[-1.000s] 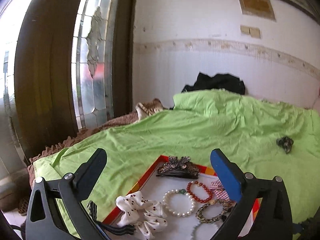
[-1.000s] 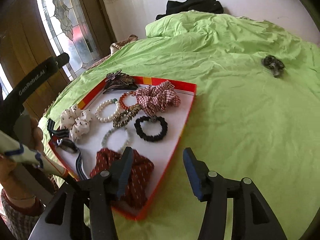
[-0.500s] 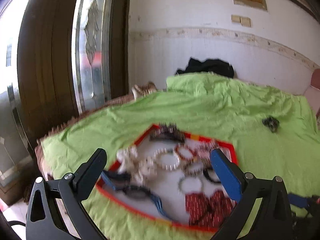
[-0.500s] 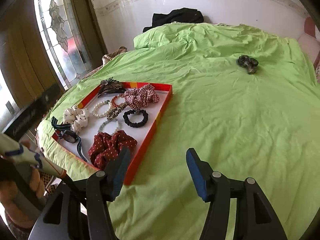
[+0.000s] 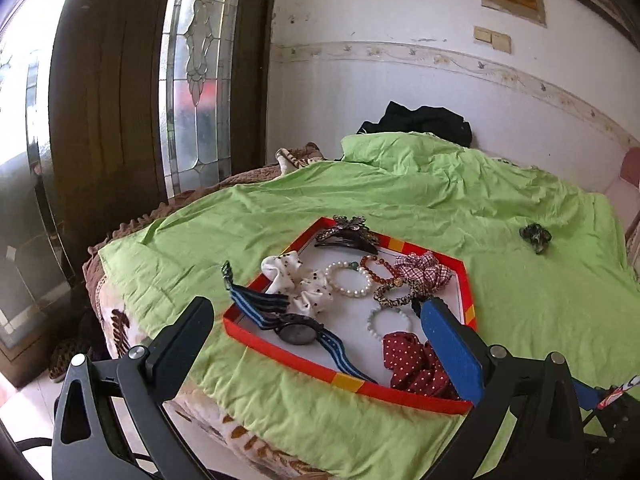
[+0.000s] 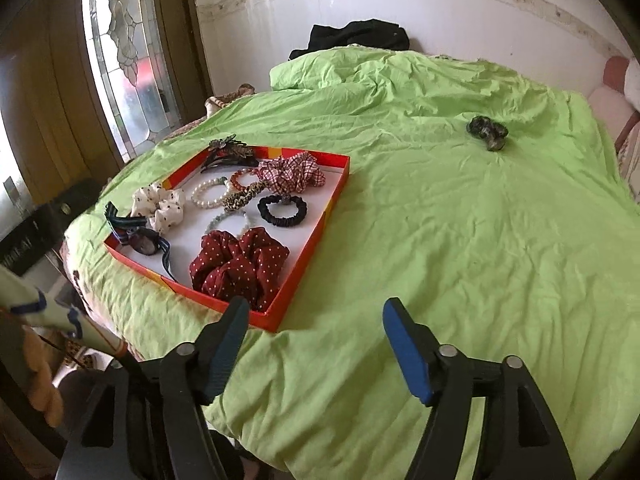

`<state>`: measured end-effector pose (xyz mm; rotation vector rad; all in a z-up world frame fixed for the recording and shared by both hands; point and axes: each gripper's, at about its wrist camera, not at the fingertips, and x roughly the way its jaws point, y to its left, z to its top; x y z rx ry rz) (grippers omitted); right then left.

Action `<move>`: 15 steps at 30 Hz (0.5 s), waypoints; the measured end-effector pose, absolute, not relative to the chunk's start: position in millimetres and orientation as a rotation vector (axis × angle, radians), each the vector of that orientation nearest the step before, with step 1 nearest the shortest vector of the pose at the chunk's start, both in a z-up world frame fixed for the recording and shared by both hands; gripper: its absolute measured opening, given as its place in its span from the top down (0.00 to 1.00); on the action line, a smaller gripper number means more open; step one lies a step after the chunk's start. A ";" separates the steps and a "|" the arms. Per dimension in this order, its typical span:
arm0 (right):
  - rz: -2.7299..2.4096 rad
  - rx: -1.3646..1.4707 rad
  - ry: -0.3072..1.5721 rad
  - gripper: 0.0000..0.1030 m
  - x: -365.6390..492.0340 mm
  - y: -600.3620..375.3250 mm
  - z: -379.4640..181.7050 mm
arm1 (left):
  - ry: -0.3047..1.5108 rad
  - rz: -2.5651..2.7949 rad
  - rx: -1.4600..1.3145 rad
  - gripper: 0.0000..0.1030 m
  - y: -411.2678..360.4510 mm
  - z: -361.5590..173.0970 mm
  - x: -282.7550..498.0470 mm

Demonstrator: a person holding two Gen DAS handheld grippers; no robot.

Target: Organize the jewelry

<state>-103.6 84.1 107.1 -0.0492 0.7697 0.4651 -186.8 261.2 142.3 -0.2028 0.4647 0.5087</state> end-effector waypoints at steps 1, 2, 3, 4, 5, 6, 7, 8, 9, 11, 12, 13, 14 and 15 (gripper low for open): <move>0.455 -0.051 0.769 0.27 -104.8 83.9 107.2 | 0.475 0.503 -0.213 0.00 264.9 141.6 -188.3; 0.445 -0.055 0.770 0.27 -105.8 84.1 107.4 | 0.481 0.500 -0.218 0.00 267.1 140.6 -189.7; 0.440 -0.057 0.772 0.27 -106.2 84.1 107.5 | 0.484 0.501 -0.217 0.00 269.2 139.5 -190.8; 0.438 -0.058 0.773 0.26 -106.7 84.2 107.6 | 0.488 0.504 -0.210 0.00 270.3 138.4 -191.8; 0.436 -0.057 0.777 0.26 -107.4 84.4 107.6 | 0.495 0.507 -0.199 0.00 270.5 137.1 -192.2; 0.433 -0.056 0.778 0.26 -108.2 84.7 107.8 | 0.501 0.507 -0.187 0.00 270.9 135.9 -192.8; 0.430 -0.056 0.778 0.25 -109.1 85.3 108.0 | 0.506 0.505 -0.180 0.00 270.8 134.8 -193.1; 0.426 -0.058 0.778 0.25 -110.2 85.9 107.9 | 0.510 0.500 -0.171 0.00 270.3 133.3 -194.1; 0.423 -0.060 0.779 0.24 -111.3 86.5 107.9 | 0.512 0.495 -0.165 0.00 269.9 132.5 -194.5; 0.417 -0.064 0.783 0.24 -112.5 89.0 107.1 | 0.525 0.478 -0.144 0.00 267.5 130.5 -194.7; 0.414 -0.068 0.786 0.24 -112.8 90.1 106.5 | 0.533 0.467 -0.131 0.00 265.5 129.3 -194.6; 0.409 -0.072 0.787 0.24 -113.7 91.6 106.1 | 0.542 0.455 -0.118 0.00 263.3 127.7 -194.2; 0.402 -0.078 0.786 0.24 -114.5 92.6 105.9 | 0.550 0.445 -0.107 0.00 261.1 126.4 -194.0; 0.393 -0.086 0.784 0.24 -115.4 93.3 105.9 | 0.559 0.436 -0.099 0.00 258.9 124.9 -193.7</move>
